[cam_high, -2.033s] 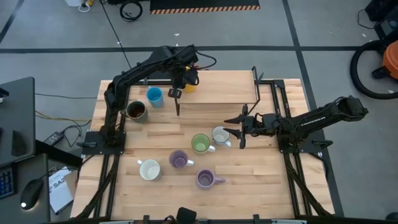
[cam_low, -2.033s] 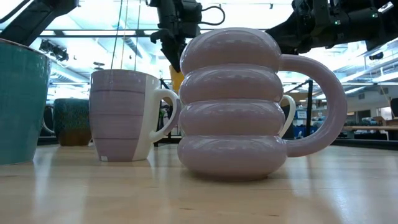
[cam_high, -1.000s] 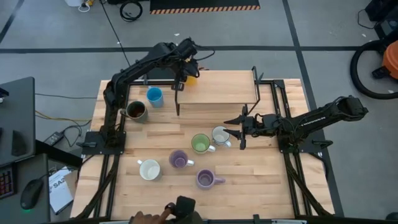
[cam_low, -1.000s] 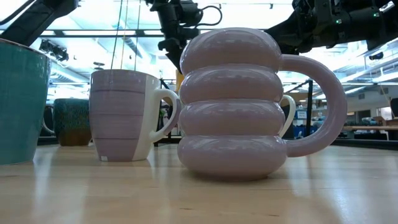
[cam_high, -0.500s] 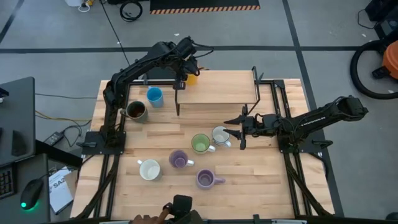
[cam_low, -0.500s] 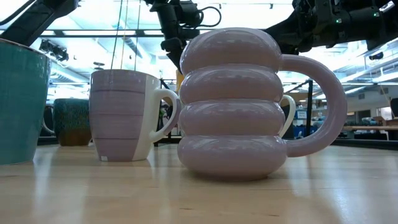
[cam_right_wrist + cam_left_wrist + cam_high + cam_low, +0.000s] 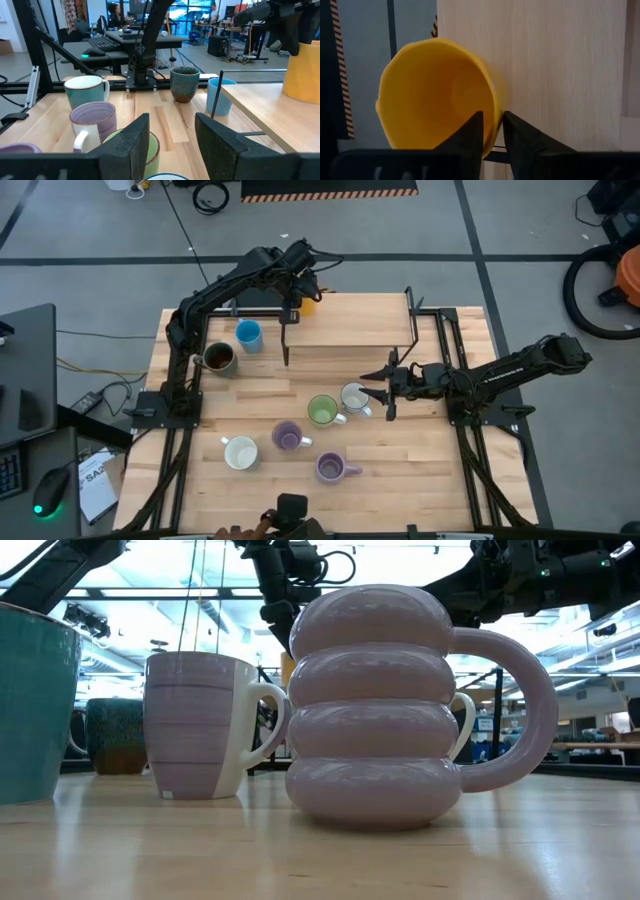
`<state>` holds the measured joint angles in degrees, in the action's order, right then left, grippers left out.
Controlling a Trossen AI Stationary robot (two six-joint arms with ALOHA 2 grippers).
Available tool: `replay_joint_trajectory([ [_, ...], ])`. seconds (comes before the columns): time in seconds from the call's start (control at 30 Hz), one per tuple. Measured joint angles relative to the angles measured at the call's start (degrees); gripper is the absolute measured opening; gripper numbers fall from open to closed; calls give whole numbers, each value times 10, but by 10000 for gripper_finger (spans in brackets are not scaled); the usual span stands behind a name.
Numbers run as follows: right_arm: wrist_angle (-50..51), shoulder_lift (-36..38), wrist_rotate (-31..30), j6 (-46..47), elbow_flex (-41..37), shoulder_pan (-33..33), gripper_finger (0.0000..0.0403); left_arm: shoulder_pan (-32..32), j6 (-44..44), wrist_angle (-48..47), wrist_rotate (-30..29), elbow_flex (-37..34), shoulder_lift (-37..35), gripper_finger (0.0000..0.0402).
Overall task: Place coffee mugs
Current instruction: Put the yellow mug on the shelf, then put the green mug on the shelf
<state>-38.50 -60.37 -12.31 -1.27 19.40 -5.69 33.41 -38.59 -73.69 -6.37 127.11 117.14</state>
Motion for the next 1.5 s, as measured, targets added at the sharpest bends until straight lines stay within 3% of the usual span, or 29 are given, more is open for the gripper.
replay_joint_trajectory([
  [1.0, 0, 0, 1, 3, 0, 0, 165, 11, -30, 6, 5, 0, 0, 71],
  [1.33, 0, 0, 1, 3, 0, 0, 165, 10, -31, 7, -4, 0, -2, 133],
  [1.5, -2, 0, 1, 0, 0, 0, 165, 7, -32, 11, -15, 0, -21, 146],
])
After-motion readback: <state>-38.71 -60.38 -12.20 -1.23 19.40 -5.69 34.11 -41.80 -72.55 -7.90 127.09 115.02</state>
